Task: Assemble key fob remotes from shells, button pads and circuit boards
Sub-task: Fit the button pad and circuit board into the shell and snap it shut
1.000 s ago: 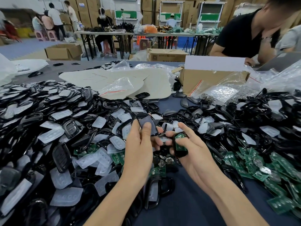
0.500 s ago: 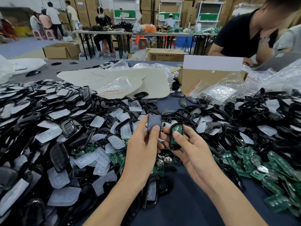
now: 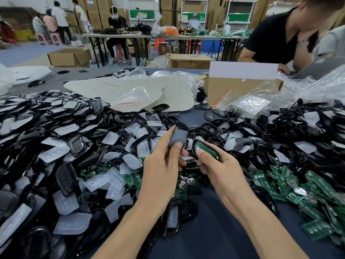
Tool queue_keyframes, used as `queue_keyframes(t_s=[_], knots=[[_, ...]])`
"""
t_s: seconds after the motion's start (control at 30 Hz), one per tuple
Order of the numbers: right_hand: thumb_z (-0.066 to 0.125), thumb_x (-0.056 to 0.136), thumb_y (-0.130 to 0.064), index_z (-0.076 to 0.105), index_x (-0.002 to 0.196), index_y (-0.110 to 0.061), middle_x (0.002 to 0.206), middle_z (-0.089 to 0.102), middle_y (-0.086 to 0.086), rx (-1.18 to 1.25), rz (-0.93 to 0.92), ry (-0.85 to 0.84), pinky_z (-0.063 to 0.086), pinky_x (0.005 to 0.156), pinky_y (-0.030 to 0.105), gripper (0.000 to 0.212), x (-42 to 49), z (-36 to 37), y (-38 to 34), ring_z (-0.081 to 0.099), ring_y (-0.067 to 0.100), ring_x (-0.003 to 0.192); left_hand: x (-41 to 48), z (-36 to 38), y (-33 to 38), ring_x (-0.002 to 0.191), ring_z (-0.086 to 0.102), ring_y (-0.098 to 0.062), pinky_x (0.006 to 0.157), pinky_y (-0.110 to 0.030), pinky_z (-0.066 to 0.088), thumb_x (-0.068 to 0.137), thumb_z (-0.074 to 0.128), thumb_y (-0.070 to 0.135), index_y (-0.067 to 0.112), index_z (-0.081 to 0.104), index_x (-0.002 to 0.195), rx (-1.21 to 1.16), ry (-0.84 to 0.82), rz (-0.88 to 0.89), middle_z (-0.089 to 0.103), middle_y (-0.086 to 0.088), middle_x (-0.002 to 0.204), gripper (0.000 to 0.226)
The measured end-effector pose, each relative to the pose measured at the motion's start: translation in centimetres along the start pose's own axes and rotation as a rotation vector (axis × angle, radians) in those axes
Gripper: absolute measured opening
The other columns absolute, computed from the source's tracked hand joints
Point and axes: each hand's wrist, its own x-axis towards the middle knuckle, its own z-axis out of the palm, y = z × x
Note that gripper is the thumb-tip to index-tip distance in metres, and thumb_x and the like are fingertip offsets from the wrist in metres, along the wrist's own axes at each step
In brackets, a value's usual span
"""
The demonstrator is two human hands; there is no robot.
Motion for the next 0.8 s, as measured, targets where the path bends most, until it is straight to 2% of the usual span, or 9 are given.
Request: queue_keyframes(t_s=[0.07, 0.17, 0.27, 0.33, 0.4, 0.47, 0.57, 0.67, 0.8], knots=[[0.082, 0.079, -0.029, 0.079, 0.106, -0.029, 0.077, 0.066, -0.007, -0.111, -0.039, -0.032, 0.043, 0.056, 0.016, 0.028, -0.1, -0.3, 0.0, 0.047, 0.005, 0.061, 0.0, -0.3, 0.0, 0.075, 0.067, -0.007, 0.067, -0.035, 0.060, 0.103, 0.049, 0.034, 0.077, 0.040, 0.119, 0.055, 0.015, 0.053, 0.072, 0.016, 0.091, 0.046], [0.079, 0.078, -0.042, 0.077, 0.112, -0.030, 0.072, 0.059, -0.005, -0.196, -0.064, -0.111, 0.039, 0.054, 0.019, 0.035, -0.5, -0.3, -0.1, 0.040, 0.007, 0.058, 0.1, -0.7, 0.0, 0.082, 0.069, -0.005, 0.069, -0.035, 0.060, 0.102, 0.046, 0.044, 0.076, 0.036, 0.124, 0.160, 0.045, 0.160, 0.070, 0.022, 0.095, 0.041], [0.072, 0.083, -0.049, 0.078, 0.110, -0.031, 0.062, 0.046, -0.001, -0.239, -0.074, -0.137, 0.033, 0.050, 0.021, 0.033, -0.9, 0.2, -0.2, 0.033, 0.010, 0.053, 0.0, -0.8, -0.1, 0.076, 0.067, -0.007, 0.064, -0.032, 0.057, 0.101, 0.043, 0.043, 0.074, 0.035, 0.128, 0.247, 0.046, 0.225, 0.065, 0.022, 0.092, 0.041], [0.068, 0.085, -0.053, 0.079, 0.099, -0.032, 0.055, 0.044, -0.005, -0.293, -0.086, -0.106, 0.034, 0.048, 0.022, 0.027, -1.0, 0.3, -0.3, 0.035, 0.010, 0.050, -0.1, -0.7, -0.2, 0.064, 0.060, -0.006, 0.058, -0.023, 0.051, 0.103, 0.045, 0.040, 0.072, 0.036, 0.130, 0.306, 0.015, 0.226, 0.063, 0.020, 0.080, 0.043], [0.066, 0.086, -0.057, 0.072, 0.072, -0.028, 0.050, 0.049, -0.006, -0.333, -0.091, -0.063, 0.036, 0.048, 0.022, 0.032, -1.1, 0.4, -0.4, 0.042, 0.010, 0.047, -0.2, -0.4, -0.4, 0.060, 0.058, -0.007, 0.056, -0.018, 0.045, 0.103, 0.048, 0.038, 0.067, 0.040, 0.132, 0.345, -0.039, 0.198, 0.064, 0.014, 0.071, 0.042], [0.064, 0.089, -0.053, 0.064, 0.062, -0.027, 0.050, 0.054, -0.002, -0.317, -0.062, -0.044, 0.038, 0.046, 0.020, 0.038, -1.1, 0.4, -0.4, 0.046, 0.010, 0.044, -0.4, -0.2, -0.5, 0.063, 0.060, -0.007, 0.061, -0.022, 0.049, 0.102, 0.048, 0.039, 0.060, 0.039, 0.133, 0.368, -0.088, 0.168, 0.066, 0.009, 0.069, 0.039], [0.060, 0.094, -0.041, 0.068, 0.070, -0.024, 0.055, 0.058, 0.005, -0.261, -0.035, -0.087, 0.039, 0.043, 0.019, 0.031, -1.2, 0.5, -0.6, 0.047, 0.011, 0.043, -0.4, -0.1, -0.6, 0.066, 0.063, -0.009, 0.068, -0.032, 0.053, 0.100, 0.046, 0.044, 0.057, 0.038, 0.134, 0.372, -0.102, 0.130, 0.066, 0.006, 0.069, 0.038], [0.058, 0.097, -0.035, 0.068, 0.070, -0.027, 0.056, 0.060, 0.001, -0.277, -0.041, -0.159, 0.039, 0.044, 0.018, 0.030, -1.3, 0.8, -0.9, 0.047, 0.010, 0.043, -0.4, -0.1, -0.7, 0.062, 0.062, -0.011, 0.063, -0.034, 0.052, 0.098, 0.044, 0.047, 0.057, 0.040, 0.133, 0.374, -0.086, 0.131, 0.065, 0.004, 0.065, 0.036], [0.060, 0.096, -0.030, 0.070, 0.072, -0.031, 0.055, 0.058, -0.007, -0.241, -0.018, -0.190, 0.039, 0.043, 0.018, 0.026, -1.4, 1.1, -1.0, 0.048, 0.008, 0.042, -0.3, -0.1, -0.8, 0.055, 0.055, -0.011, 0.055, -0.030, 0.049, 0.101, 0.047, 0.039, 0.055, 0.038, 0.135, 0.420, -0.086, 0.152, 0.060, 0.006, 0.061, 0.039]])
